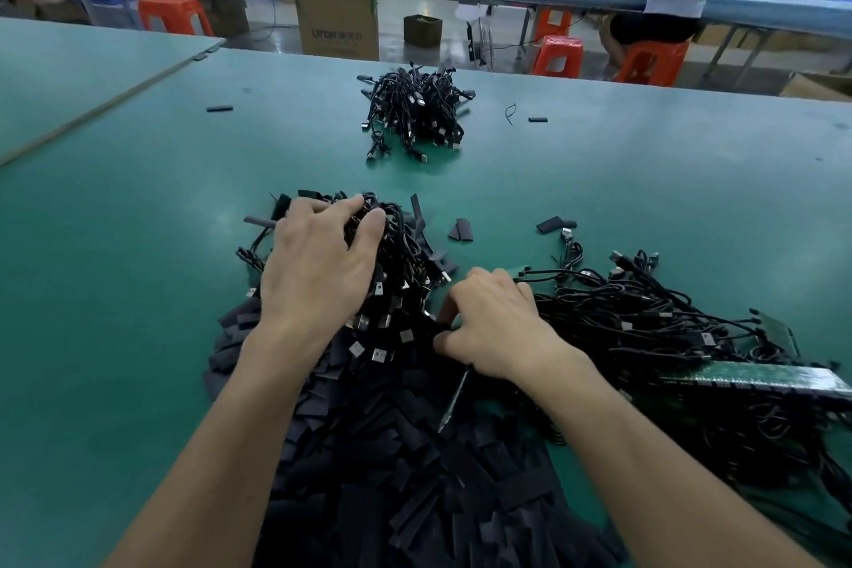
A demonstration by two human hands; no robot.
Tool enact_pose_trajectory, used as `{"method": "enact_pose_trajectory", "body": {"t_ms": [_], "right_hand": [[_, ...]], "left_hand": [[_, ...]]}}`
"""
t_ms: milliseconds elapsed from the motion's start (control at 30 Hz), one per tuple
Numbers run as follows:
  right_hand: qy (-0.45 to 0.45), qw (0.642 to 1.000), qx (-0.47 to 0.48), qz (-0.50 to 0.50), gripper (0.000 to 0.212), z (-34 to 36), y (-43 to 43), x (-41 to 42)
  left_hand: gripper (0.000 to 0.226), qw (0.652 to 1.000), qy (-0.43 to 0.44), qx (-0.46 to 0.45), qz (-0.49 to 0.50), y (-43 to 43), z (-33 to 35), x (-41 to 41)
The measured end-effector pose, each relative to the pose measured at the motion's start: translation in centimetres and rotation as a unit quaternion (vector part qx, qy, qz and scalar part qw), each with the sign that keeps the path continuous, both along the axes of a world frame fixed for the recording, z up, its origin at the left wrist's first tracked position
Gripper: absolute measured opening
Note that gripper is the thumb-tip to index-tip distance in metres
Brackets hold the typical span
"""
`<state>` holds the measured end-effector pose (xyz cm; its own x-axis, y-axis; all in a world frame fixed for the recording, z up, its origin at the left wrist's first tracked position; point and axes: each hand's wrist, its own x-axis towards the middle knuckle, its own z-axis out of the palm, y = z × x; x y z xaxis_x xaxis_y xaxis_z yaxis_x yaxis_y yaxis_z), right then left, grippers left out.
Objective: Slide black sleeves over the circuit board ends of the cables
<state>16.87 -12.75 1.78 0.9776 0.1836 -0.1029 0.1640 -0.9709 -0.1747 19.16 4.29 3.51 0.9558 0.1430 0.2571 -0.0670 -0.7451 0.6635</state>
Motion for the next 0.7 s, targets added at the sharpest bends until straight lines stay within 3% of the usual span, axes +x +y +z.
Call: {"method": "enact_pose_trajectory", "body": {"t_ms": [133, 233, 267, 300, 467, 567, 700], "right_hand": [[0.025, 0.998, 0.050, -0.002, 0.017, 0.9, -0.6, -0.5], [0.066, 0.973, 0.222, -0.025, 0.013, 2.6, -2.2, -0.6], [0.085, 0.947, 0.306, -0.036, 0.013, 3.3, -2.8, -0.6], [0.098, 0.914, 0.392, -0.047, 0.013, 4.0, -3.3, -0.7], [0.057, 0.697, 0.714, -0.045, 0.025, 6.5, -3.8, -0.8], [0.017, 0.610, 0.792, -0.020, 0.019, 6.7, -3.5, -1.0], [-0.034, 0.549, 0.834, -0.040, 0.015, 6.8, -3.3, -0.9]], "left_hand": [[0.045, 0.997, -0.071, -0.009, 0.011, -0.3, 0.3, -0.3], [0.016, 0.984, -0.170, -0.054, 0.003, -0.5, 1.2, -0.7], [0.005, 0.979, -0.188, -0.075, -0.016, -0.7, 1.5, -0.9], [0.008, 0.975, -0.196, -0.097, -0.039, -1.0, 1.8, -1.2], [0.011, 0.959, -0.111, -0.176, -0.190, -1.9, 2.2, -2.3], [0.025, 0.947, -0.040, -0.181, -0.264, -2.1, 2.0, -2.4], [0.026, 0.943, 0.039, -0.165, -0.288, -2.2, 1.8, -2.5]]}}
